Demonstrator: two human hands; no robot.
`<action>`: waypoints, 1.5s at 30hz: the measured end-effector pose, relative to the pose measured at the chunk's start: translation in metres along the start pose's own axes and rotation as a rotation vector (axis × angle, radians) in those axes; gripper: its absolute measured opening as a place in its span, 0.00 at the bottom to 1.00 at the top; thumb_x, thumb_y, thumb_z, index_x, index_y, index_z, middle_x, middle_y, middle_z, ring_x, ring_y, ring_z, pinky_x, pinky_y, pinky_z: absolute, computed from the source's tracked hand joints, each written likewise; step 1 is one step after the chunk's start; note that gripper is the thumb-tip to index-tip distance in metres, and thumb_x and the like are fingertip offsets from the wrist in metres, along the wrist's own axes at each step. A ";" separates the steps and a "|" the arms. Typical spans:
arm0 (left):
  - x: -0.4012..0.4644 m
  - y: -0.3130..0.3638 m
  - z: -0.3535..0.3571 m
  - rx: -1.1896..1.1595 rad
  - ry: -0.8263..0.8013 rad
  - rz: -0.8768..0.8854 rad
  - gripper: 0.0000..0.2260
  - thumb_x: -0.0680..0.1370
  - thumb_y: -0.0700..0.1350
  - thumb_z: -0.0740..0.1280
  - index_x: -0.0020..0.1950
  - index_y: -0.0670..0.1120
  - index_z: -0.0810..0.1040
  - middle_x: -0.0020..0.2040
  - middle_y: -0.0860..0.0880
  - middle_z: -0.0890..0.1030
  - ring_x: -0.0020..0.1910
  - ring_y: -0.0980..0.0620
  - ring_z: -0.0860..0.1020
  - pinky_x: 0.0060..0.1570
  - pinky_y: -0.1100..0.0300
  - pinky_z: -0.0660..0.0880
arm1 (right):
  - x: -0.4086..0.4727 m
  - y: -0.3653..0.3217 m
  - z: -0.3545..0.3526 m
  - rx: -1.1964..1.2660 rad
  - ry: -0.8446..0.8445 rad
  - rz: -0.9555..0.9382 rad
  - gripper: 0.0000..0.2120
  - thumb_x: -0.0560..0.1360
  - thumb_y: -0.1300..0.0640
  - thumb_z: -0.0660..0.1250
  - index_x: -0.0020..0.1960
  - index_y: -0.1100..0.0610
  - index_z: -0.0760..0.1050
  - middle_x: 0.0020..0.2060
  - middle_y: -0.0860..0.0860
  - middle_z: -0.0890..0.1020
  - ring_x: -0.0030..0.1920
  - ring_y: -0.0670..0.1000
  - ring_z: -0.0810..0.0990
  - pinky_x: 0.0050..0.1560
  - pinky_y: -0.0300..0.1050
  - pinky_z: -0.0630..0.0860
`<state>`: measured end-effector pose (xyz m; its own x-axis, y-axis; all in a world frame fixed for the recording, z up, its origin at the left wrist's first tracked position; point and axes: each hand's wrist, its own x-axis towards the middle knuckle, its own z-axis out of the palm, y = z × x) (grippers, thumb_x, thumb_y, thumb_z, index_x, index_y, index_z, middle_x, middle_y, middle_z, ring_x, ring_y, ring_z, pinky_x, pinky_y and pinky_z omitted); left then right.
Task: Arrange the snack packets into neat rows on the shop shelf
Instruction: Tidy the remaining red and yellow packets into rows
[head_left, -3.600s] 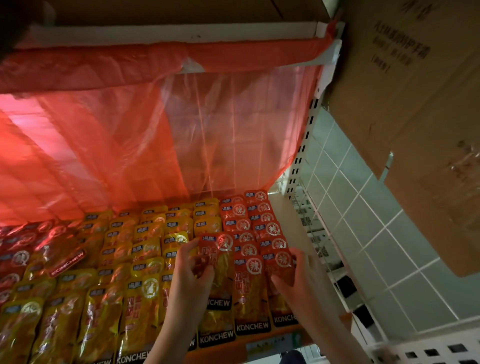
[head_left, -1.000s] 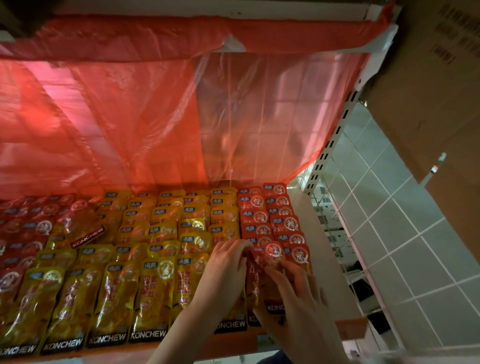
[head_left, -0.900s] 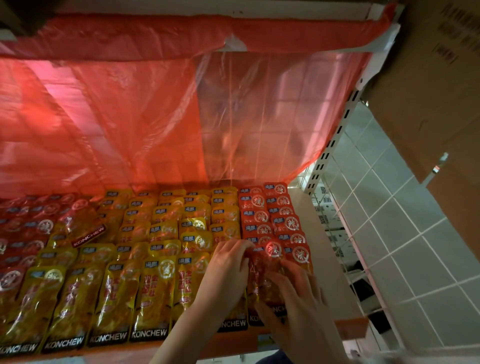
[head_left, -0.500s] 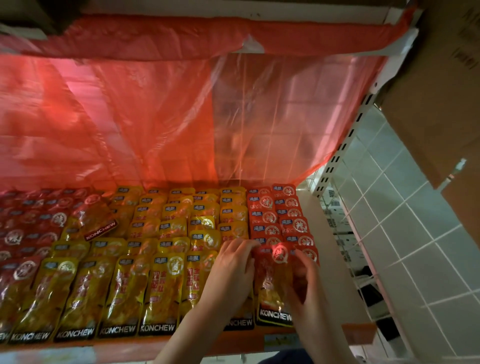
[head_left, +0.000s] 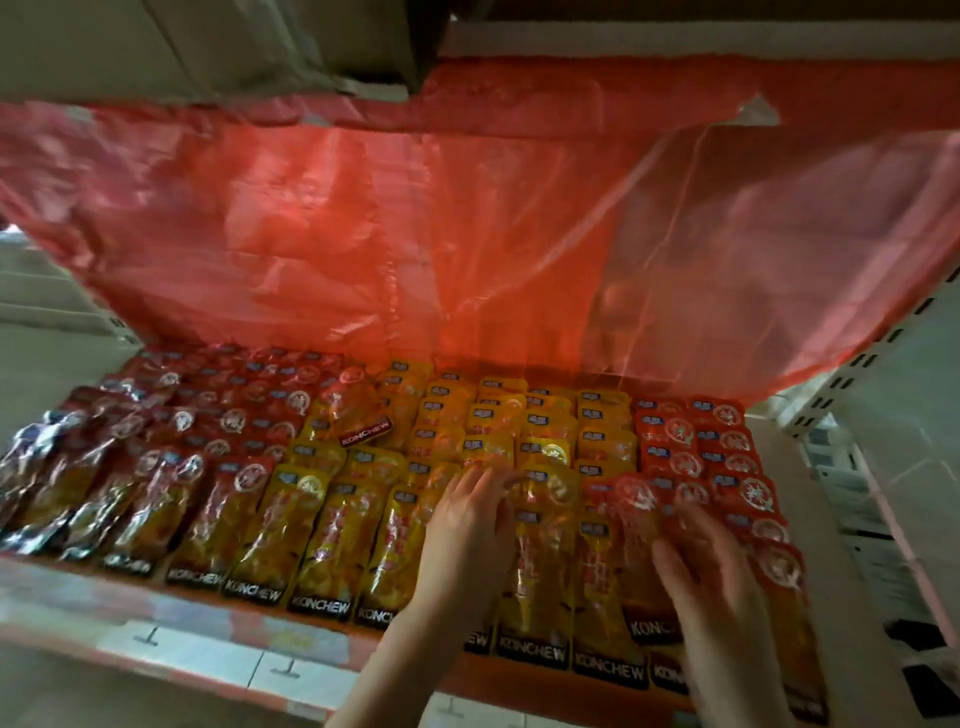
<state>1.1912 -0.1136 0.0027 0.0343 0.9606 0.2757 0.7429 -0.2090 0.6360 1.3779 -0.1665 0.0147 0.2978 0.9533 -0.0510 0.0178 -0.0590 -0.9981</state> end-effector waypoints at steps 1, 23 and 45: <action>0.002 -0.008 -0.006 0.016 0.028 -0.016 0.13 0.76 0.38 0.65 0.59 0.49 0.77 0.55 0.54 0.78 0.54 0.56 0.74 0.51 0.62 0.73 | 0.001 0.000 0.004 0.050 -0.035 0.061 0.16 0.71 0.56 0.69 0.58 0.46 0.74 0.52 0.47 0.81 0.51 0.44 0.81 0.52 0.47 0.77; 0.088 -0.113 -0.075 0.486 0.011 -0.593 0.32 0.77 0.63 0.57 0.71 0.41 0.57 0.71 0.40 0.64 0.69 0.40 0.62 0.64 0.45 0.62 | -0.027 -0.013 0.081 0.054 -0.135 0.206 0.14 0.75 0.64 0.66 0.57 0.51 0.73 0.50 0.49 0.81 0.51 0.48 0.80 0.50 0.42 0.74; 0.080 -0.080 -0.076 -0.035 0.396 -0.291 0.15 0.77 0.38 0.62 0.63 0.39 0.73 0.57 0.36 0.75 0.54 0.35 0.73 0.50 0.45 0.69 | -0.051 -0.016 0.076 0.166 -0.111 0.152 0.21 0.66 0.54 0.69 0.57 0.58 0.73 0.46 0.60 0.80 0.45 0.59 0.79 0.43 0.42 0.77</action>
<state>1.0838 -0.0340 0.0288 -0.4337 0.8379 0.3314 0.6604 0.0454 0.7496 1.2902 -0.1916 0.0307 0.1785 0.9644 -0.1950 -0.1786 -0.1632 -0.9703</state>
